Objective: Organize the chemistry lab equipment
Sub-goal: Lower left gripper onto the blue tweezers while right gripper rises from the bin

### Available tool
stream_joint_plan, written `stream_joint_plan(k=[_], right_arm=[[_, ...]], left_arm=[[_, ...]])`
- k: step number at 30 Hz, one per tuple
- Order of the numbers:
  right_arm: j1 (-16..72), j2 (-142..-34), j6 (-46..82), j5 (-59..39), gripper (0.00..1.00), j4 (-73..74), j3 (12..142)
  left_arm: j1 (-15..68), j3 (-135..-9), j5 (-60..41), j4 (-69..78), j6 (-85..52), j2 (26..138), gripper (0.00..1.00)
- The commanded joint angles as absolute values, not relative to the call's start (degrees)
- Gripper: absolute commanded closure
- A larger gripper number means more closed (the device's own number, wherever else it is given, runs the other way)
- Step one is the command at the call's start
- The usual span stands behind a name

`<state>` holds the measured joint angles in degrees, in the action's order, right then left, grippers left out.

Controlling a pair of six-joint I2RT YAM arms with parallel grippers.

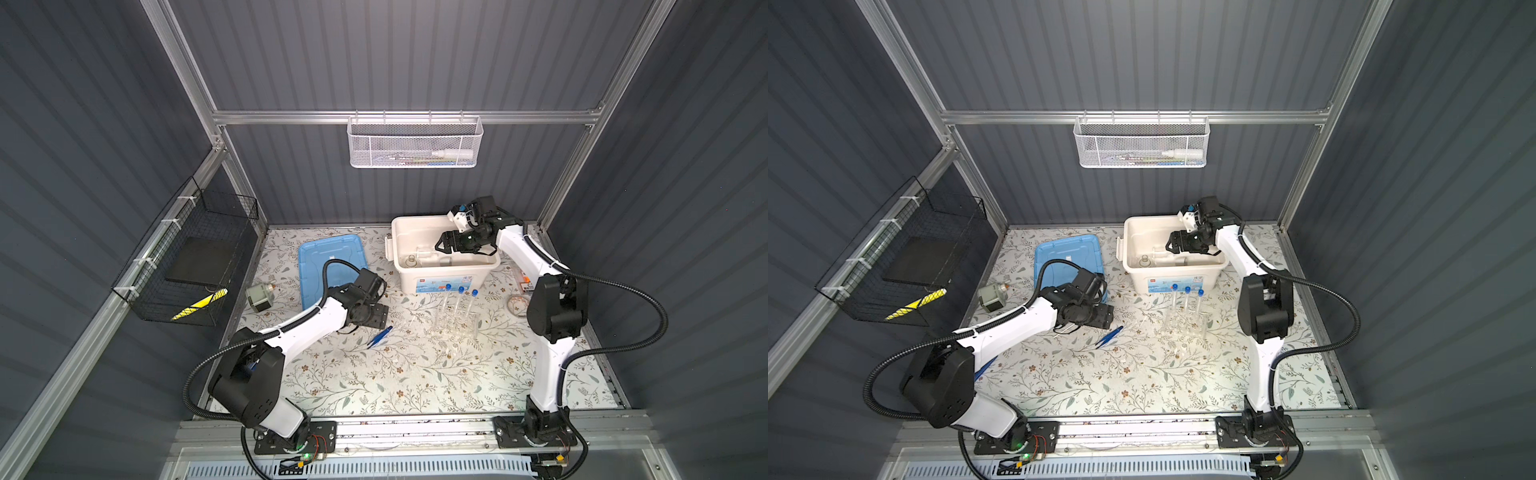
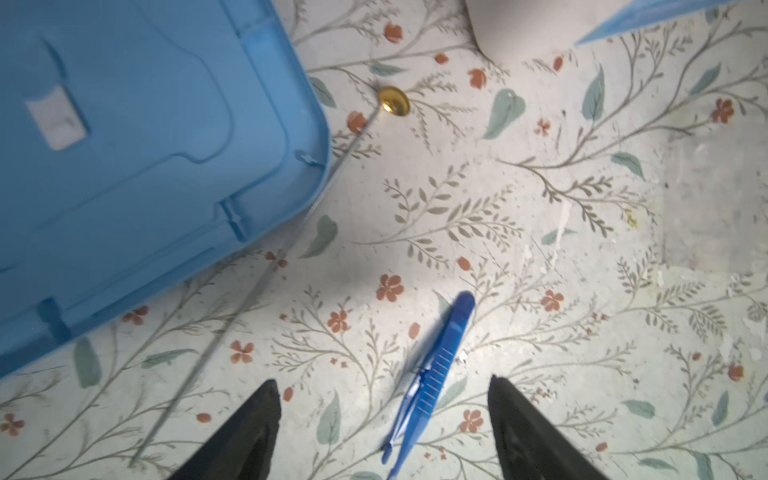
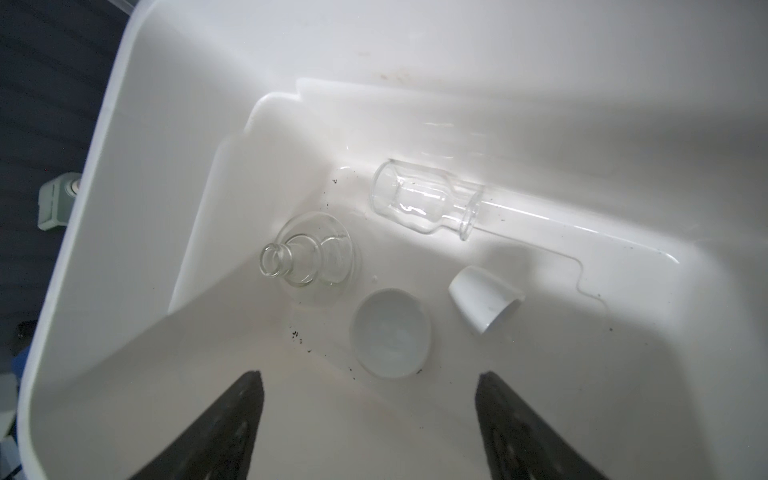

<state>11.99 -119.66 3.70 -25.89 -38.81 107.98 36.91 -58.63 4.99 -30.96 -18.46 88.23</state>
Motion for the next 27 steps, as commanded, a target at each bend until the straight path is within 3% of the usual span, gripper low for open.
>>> stream_joint_plan(k=[1,8,27], right_arm=[[10.6,-117.66,6.84,-28.75,0.12,-35.54,106.51],[10.15,-114.05,7.67,-29.72,0.09,-33.44,102.56],[9.58,-107.85,9.35,-29.14,0.06,-32.53,99.82]], left_arm=[[38.29,-58.29,2.02,-33.49,-16.86,90.63,0.23],[39.18,-57.7,1.14,-35.26,-15.95,92.78,0.27],[41.76,-58.51,0.0,-35.9,-14.94,99.0,0.53]])
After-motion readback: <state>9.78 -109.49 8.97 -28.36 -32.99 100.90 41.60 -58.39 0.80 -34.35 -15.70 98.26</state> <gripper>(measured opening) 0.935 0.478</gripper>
